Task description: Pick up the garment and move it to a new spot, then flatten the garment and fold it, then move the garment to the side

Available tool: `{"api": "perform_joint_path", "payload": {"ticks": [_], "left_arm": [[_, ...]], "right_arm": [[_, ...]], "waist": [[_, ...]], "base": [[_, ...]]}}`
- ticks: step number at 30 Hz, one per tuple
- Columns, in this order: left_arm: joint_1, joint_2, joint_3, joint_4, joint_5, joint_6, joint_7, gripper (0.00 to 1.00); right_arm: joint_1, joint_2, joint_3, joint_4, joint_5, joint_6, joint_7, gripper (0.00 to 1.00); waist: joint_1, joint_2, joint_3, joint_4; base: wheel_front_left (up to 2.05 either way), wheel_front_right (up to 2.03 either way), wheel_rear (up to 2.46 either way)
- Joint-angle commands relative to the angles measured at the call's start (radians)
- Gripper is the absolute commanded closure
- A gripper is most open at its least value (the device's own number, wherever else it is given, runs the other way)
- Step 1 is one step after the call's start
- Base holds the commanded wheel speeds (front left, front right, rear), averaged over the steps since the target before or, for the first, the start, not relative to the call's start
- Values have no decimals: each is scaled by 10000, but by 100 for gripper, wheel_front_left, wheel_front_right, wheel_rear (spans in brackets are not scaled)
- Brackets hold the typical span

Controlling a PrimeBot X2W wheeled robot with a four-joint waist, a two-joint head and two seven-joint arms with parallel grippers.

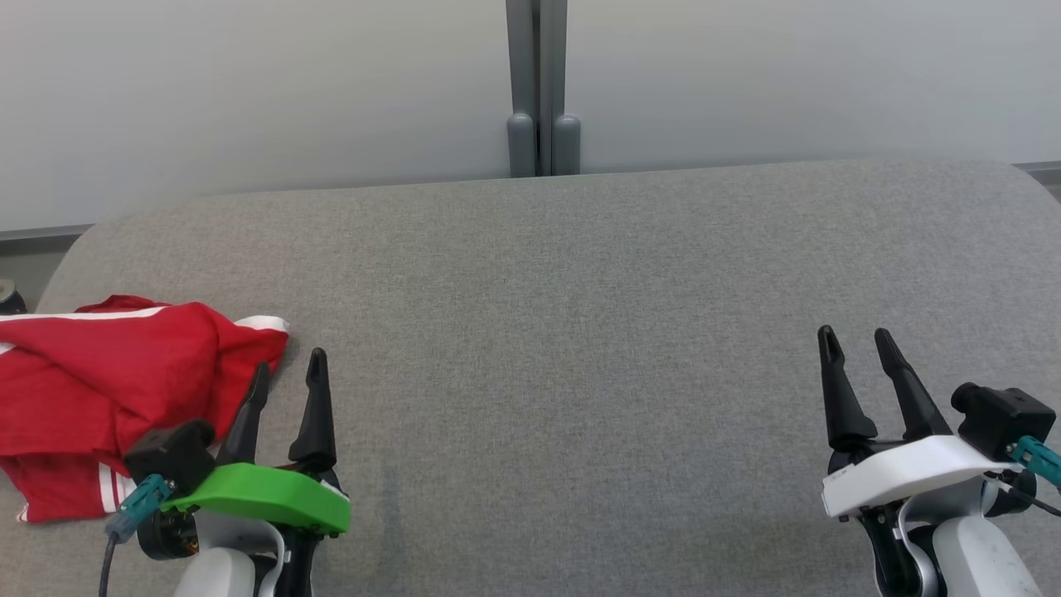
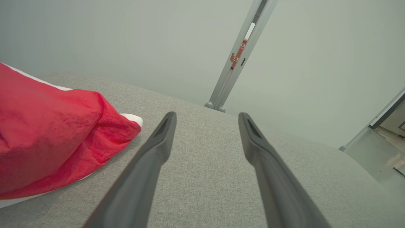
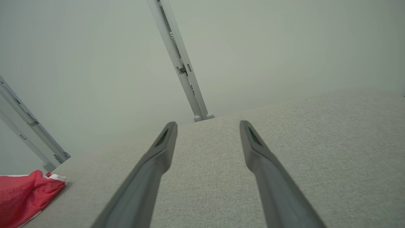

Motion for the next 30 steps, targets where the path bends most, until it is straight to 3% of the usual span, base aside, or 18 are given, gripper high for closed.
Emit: {"api": "perform_joint_path", "payload": {"ticks": [1,30], "left_arm": [[-195,124,-26,-16,274,44,-102,0],[-216,125,-336,612,2536,373,-712,0]], "right_arm": [[-4,-20,24,-90,-281,3,-116,0],[250,227,-123,-160,-2499,2,-539,0]], "waist": [[0,0,-5,-7],[-1,0,37,83]], "base": [[0,0,0],[0,0,0]]}}
